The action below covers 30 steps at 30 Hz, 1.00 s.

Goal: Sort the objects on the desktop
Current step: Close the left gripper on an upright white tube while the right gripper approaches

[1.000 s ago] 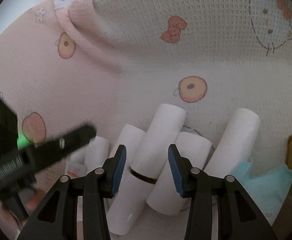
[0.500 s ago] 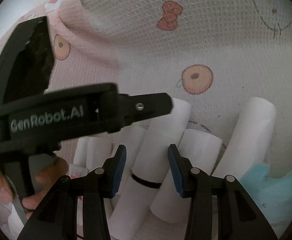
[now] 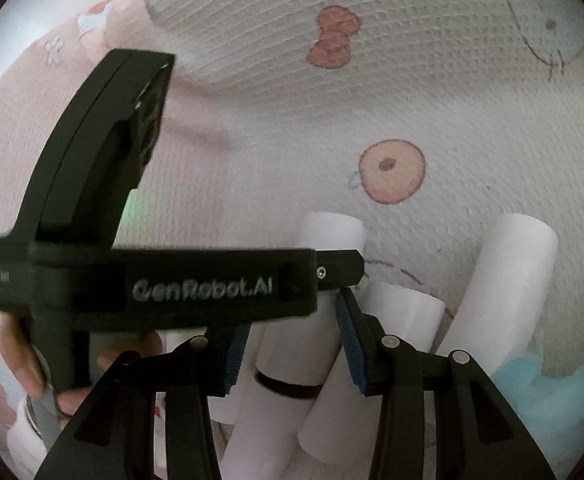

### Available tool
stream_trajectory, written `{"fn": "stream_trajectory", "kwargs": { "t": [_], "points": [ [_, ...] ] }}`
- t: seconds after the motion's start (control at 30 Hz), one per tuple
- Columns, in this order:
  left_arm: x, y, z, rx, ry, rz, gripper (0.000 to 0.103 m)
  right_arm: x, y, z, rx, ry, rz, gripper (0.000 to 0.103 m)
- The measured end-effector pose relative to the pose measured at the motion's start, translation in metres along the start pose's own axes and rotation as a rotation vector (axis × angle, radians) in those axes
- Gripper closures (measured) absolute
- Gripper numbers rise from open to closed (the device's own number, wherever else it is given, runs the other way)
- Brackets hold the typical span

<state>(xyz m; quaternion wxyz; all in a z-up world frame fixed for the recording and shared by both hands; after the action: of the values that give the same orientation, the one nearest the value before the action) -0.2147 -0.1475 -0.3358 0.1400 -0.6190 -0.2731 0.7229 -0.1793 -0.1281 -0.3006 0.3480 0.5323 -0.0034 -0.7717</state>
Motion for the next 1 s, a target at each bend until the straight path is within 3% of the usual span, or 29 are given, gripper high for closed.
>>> {"fn": "stream_trajectory", "kwargs": {
  "t": [0.13,0.23,0.27,0.4,0.53,0.63,0.73,0.83,1.0],
  "points": [
    [-0.008,0.011,0.004,-0.025,-0.033,-0.011,0.054,0.008,0.01,-0.002,-0.03,0.005,-0.011,0.063],
    [-0.021,0.022,0.01,-0.025,-0.067,0.024,0.054,0.019,0.01,-0.005,0.061,0.072,0.06,0.063],
    [-0.025,0.025,0.011,-0.03,-0.079,0.024,0.054,0.02,0.01,-0.002,0.089,0.054,0.062,0.063],
    [-0.028,0.035,0.016,-0.087,-0.103,-0.035,0.054,0.032,0.016,0.001,0.052,0.062,-0.003,0.063],
    [-0.029,0.037,0.013,-0.076,-0.11,-0.039,0.054,0.035,0.014,-0.002,0.031,0.063,-0.022,0.063],
    [-0.027,0.04,0.012,-0.092,-0.113,-0.04,0.054,0.049,0.025,0.018,0.036,0.087,-0.033,0.055],
    [-0.028,0.04,0.011,-0.087,-0.118,-0.046,0.054,0.052,0.037,0.021,0.028,0.075,-0.002,0.028],
    [-0.026,0.04,0.008,-0.112,-0.129,-0.088,0.054,0.047,0.047,0.012,-0.053,0.082,-0.014,0.027],
    [-0.034,0.04,0.003,-0.089,-0.123,-0.118,0.054,0.056,0.049,0.015,-0.076,0.087,-0.032,0.027]
  ]
}}
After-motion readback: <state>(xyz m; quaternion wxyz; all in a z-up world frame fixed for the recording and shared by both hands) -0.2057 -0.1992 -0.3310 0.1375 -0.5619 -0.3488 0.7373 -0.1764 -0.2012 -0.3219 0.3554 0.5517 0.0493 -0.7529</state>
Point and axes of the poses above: each gripper's, at about its wrist camera, not at the fingertips, and x roughly the way its jaws point, y to its left, z to its top, the point moved 10 cm from there along x, roughly the way its jaws point, and after that the axes turned 11 degrees about -z, right-handed, at the moved point
